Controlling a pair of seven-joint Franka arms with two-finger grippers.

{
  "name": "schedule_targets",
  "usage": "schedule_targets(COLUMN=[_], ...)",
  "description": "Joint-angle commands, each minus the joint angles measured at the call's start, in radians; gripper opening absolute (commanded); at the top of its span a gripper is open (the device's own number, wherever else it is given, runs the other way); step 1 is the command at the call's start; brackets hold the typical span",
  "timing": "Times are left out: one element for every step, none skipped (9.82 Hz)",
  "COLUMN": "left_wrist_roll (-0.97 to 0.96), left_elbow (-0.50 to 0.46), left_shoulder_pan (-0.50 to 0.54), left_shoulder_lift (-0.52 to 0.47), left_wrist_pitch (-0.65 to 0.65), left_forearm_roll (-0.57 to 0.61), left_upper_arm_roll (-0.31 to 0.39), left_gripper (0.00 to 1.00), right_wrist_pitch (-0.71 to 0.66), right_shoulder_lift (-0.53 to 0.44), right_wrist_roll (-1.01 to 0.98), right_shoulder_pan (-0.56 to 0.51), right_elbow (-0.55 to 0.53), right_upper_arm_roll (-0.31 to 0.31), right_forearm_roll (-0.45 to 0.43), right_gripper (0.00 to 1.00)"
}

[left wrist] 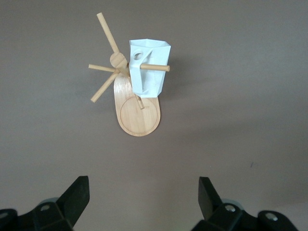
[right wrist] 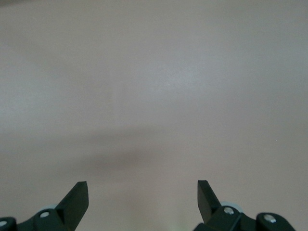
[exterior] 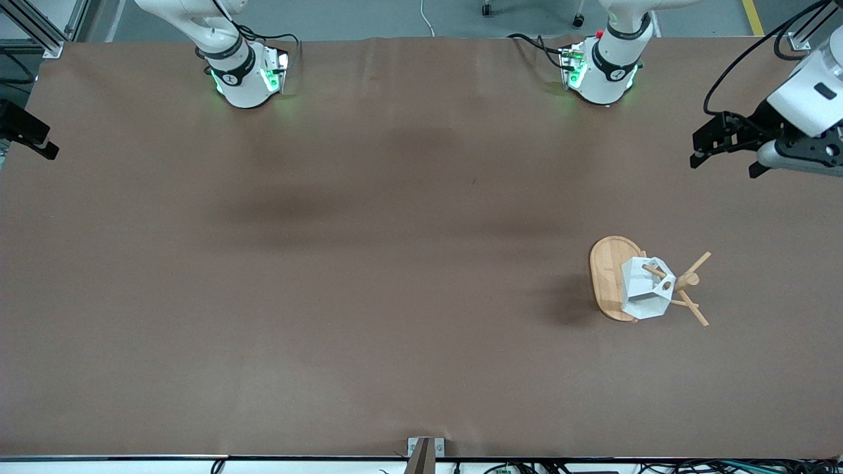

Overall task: Hang cup on rack
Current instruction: 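Open the left gripper and raise it away from the cup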

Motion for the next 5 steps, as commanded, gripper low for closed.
schedule_targets(left_wrist_roll=[-0.006,-0.013,-0.064,-0.087,-0.07], left_elbow=[-0.019,-0.016,0.008,0.025,0.025], left_shoulder_pan=[0.018,0.016,0.016,0.016,0.018], left_shoulder_lift=[-0.025,-0.027,-0.028,-0.027,-0.022], left_wrist_pitch=[-0.039,-0.068,-0.102,-0.132,-0.133], left_forearm_roll=[0.011,0.024,0.094,0.112,0.106], left_upper_arm_roll=[-0.015,-0.016,-0.033,-0.057,-0.05], left_gripper=[1.0,1.0,1.0,1.0,1.0], right_wrist_pitch=[-0.002,0.0,-0.002,-0.002,-0.002], right_shoulder_lift=[0.014,0.014,0.014,0.013,0.013], right_wrist_roll=[-0.01,-0.008,-0.006,-0.005,-0.005], right_shoulder_pan=[0.015,0.015,0.013,0.012,0.01], right_elbow=[0.021,0.021,0.021,0.021,0.019], right_upper_arm_roll=[-0.018,-0.018,-0.018,-0.018,-0.018], right_forearm_roll=[-0.018,-0.018,-0.013,-0.01,-0.01], right_gripper=[1.0,1.0,1.0,1.0,1.0])
